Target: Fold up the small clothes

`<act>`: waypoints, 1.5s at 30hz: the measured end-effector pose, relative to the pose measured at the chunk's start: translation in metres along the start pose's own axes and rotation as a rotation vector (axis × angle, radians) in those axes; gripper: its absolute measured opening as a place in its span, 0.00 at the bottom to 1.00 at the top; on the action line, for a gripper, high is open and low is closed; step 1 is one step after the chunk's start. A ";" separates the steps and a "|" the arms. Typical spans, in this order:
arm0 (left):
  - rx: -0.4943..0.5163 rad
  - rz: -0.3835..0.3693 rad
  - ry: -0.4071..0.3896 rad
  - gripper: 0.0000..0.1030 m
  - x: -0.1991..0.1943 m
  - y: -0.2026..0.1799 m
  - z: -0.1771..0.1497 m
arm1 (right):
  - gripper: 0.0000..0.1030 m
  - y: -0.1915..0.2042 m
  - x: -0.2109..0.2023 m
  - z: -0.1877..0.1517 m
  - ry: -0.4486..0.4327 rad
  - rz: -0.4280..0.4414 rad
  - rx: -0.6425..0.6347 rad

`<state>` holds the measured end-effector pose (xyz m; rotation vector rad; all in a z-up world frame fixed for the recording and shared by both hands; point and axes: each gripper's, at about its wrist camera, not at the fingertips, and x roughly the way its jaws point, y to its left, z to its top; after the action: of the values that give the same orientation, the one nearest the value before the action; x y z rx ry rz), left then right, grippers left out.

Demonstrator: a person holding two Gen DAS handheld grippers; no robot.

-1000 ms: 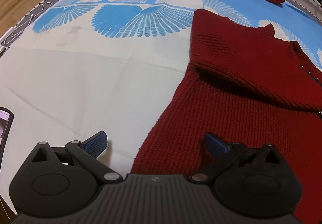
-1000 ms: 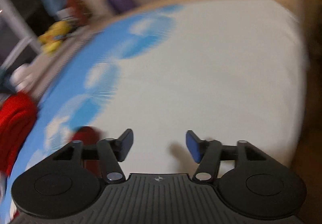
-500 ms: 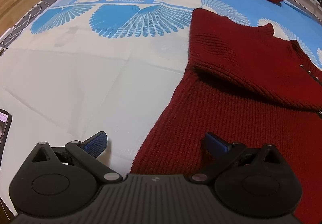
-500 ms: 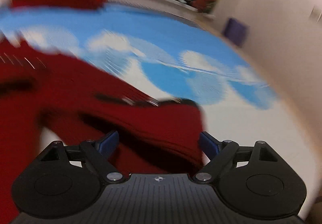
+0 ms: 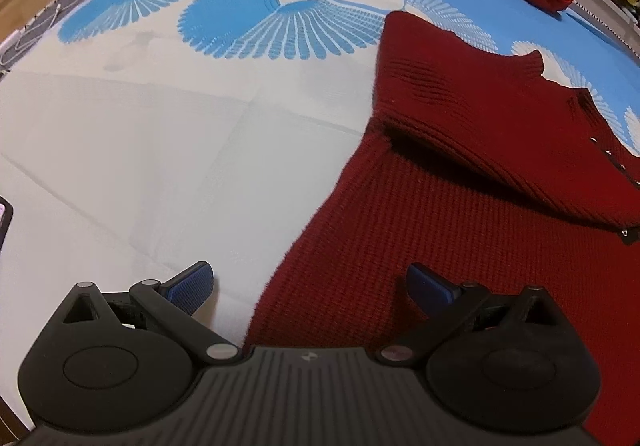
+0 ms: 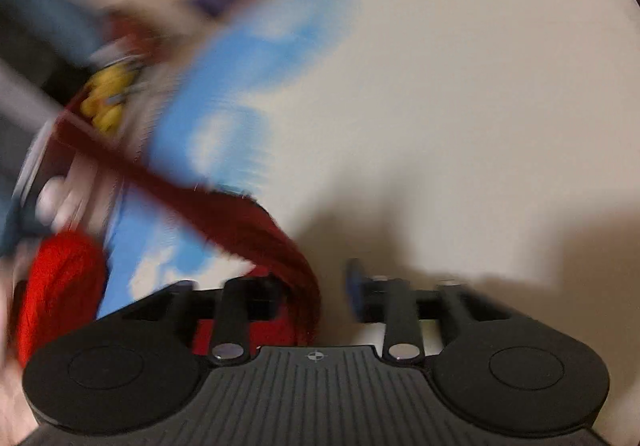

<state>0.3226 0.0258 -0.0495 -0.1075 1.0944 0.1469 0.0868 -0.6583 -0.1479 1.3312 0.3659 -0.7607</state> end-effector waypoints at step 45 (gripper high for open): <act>-0.112 -0.048 -0.058 1.00 -0.035 0.048 0.009 | 0.48 0.248 -0.032 -0.363 0.233 0.258 -1.313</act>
<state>0.3064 0.0727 -0.0153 -0.2280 1.0249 0.1674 0.2973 -0.2900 -0.0289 0.1930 0.6957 -0.0359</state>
